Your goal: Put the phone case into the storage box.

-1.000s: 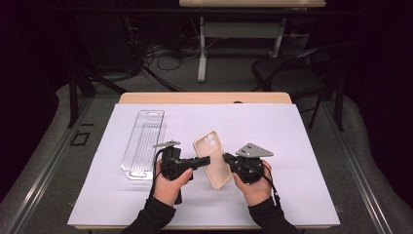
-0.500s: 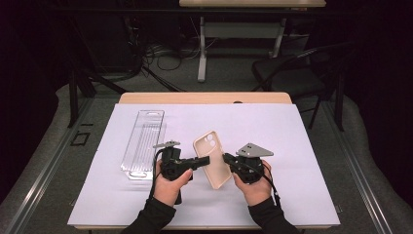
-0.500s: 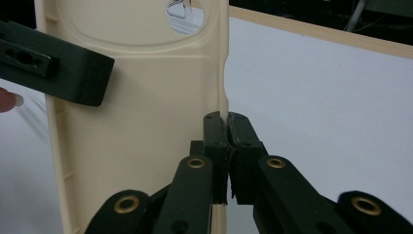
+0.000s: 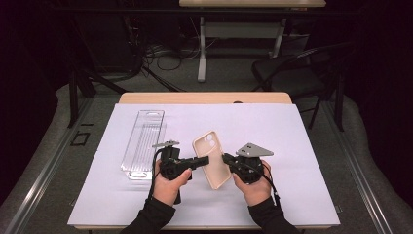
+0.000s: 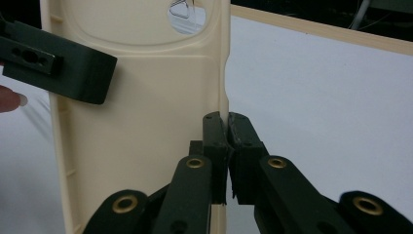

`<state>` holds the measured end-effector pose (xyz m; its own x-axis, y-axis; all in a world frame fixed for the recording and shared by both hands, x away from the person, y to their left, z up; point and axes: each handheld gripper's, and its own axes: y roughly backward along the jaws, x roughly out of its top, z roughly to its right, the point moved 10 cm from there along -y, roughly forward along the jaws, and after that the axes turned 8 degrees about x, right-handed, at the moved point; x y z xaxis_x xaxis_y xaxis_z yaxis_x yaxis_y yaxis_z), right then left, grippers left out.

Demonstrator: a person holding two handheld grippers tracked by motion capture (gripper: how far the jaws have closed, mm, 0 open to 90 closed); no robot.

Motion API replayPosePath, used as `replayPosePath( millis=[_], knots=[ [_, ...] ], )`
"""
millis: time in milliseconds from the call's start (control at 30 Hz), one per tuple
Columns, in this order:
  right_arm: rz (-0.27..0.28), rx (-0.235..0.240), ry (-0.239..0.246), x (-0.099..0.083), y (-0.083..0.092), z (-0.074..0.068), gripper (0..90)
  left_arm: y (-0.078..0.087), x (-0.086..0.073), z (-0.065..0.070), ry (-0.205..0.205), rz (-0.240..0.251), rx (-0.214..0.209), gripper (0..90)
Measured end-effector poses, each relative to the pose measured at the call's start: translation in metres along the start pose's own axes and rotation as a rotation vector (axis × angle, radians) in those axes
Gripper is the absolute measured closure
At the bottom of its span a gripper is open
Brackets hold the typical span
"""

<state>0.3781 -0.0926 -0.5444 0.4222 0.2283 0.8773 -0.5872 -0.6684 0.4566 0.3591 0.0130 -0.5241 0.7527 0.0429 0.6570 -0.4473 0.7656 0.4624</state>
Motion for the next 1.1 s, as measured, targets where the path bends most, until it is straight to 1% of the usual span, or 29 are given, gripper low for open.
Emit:
replayPosePath(
  millis=[367,500,533,600,700,767,867,967,1033,1067,1100],
  knots=[
    [0.010,0.003,-0.001,0.001,0.000,0.000,82.4,0.000,0.001,-0.002,-0.004,0.007,0.007,81.4],
    [0.025,0.010,0.000,0.003,0.001,-0.001,78.7,0.001,0.002,-0.003,-0.005,0.010,0.010,81.3],
    [0.031,0.011,0.007,0.004,0.001,-0.001,77.9,0.002,0.003,-0.004,-0.007,0.016,0.015,81.3],
    [0.036,0.021,0.005,0.005,0.002,-0.002,75.6,0.004,0.005,-0.006,-0.013,0.026,0.021,81.3],
    [0.046,0.020,0.008,0.007,0.003,-0.002,70.9,0.008,0.009,-0.008,-0.017,0.042,0.029,81.3],
    [0.044,0.027,0.005,0.007,0.003,-0.003,68.0,0.011,0.012,-0.010,-0.026,0.050,0.031,81.3],
    [0.044,0.029,0.005,0.008,0.003,-0.002,63.6,0.015,0.016,-0.013,-0.030,0.064,0.041,81.3],
    [0.044,0.034,0.015,0.009,0.002,-0.002,60.0,0.019,0.020,-0.017,-0.035,0.078,0.050,81.3],
    [0.040,0.037,0.015,0.008,0.002,-0.003,59.1,0.021,0.021,-0.018,-0.039,0.082,0.052,81.3],
    [0.039,0.037,0.026,0.009,0.001,-0.003,57.3,0.024,0.024,-0.020,-0.052,0.091,0.066,81.3],
    [0.037,0.037,0.032,0.009,0.001,-0.003,56.6,0.025,0.025,-0.021,-0.060,0.095,0.071,81.3]
  ],
)
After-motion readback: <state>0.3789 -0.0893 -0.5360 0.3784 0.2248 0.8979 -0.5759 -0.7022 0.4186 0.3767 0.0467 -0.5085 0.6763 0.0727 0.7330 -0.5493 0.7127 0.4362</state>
